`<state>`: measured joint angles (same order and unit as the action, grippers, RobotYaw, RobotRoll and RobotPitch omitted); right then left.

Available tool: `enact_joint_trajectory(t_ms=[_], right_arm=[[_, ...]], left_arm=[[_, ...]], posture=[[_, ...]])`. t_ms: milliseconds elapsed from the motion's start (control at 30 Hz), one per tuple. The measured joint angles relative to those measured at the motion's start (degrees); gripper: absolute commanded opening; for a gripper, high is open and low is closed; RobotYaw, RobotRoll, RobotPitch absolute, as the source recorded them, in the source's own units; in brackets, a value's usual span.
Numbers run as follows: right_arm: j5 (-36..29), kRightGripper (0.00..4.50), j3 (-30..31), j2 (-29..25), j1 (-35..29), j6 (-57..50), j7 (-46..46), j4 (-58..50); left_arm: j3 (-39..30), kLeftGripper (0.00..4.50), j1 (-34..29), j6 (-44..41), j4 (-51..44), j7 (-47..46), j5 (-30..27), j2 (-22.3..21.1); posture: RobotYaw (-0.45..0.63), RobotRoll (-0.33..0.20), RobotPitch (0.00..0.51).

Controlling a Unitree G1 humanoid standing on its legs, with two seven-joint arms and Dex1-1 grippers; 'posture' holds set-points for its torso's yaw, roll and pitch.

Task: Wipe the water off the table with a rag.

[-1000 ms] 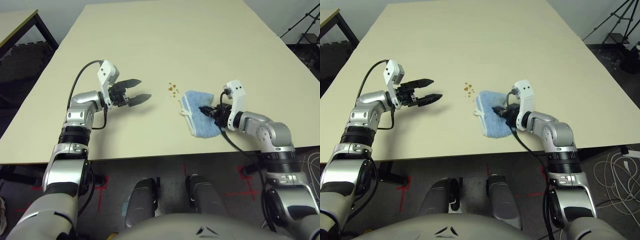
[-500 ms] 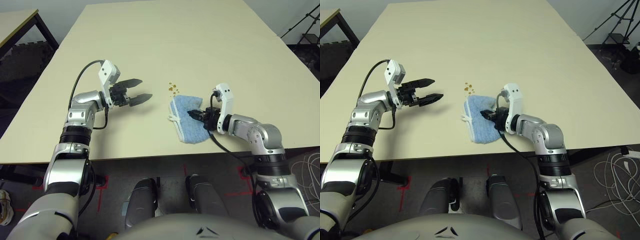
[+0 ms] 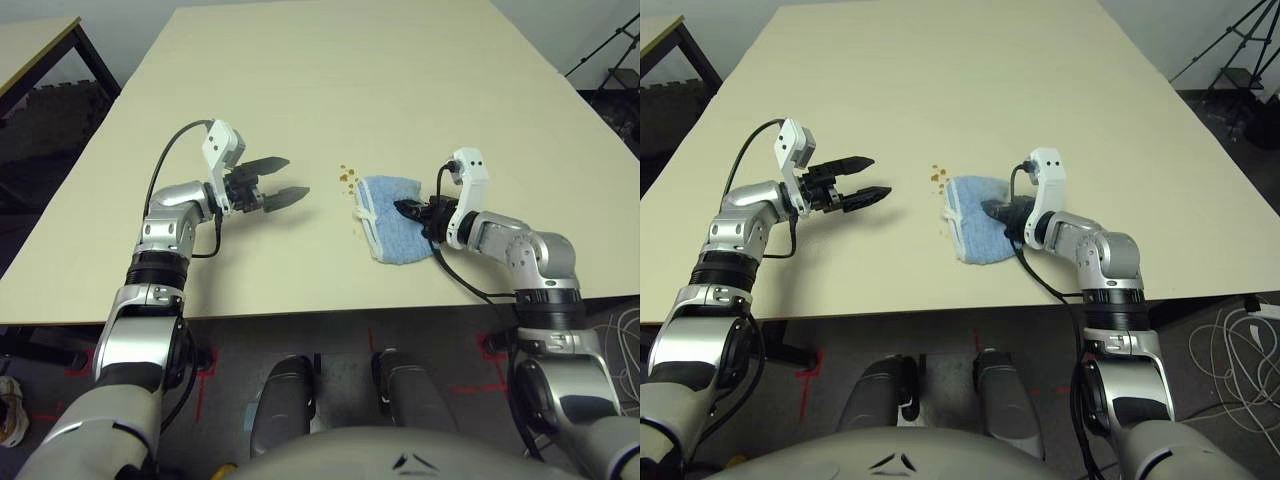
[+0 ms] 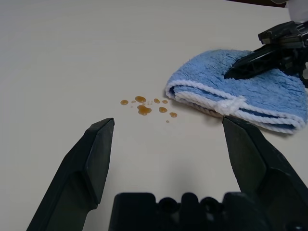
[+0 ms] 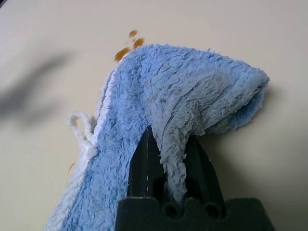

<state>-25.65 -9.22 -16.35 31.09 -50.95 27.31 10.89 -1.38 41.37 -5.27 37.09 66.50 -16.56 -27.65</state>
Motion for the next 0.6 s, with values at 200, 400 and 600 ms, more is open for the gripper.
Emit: enact_joint_trajectory(t_ms=[200,400,600], right_arm=[[2.3,0.02,-2.4,-3.5,3.8,6.7,-1.7,7.8],[2.7,0.02,-5.7,-3.1,7.7,12.2,-4.7,12.8],[2.8,0.02,-7.4,3.9,9.3,17.1,-10.2,16.4]], left_arm=[[0.0,4.5,0.3,0.7,1.5,-0.2,0.1,0.0],[-0.2,4.5,1.2,1.7,3.2,-0.2,0.5,-0.8],[-0.8,4.5,2.5,4.2,7.1,0.1,1.2,-3.6]], posture=[[-0.18,0.0,0.077],[-0.18,0.0,0.079],[-0.18,0.0,0.079]])
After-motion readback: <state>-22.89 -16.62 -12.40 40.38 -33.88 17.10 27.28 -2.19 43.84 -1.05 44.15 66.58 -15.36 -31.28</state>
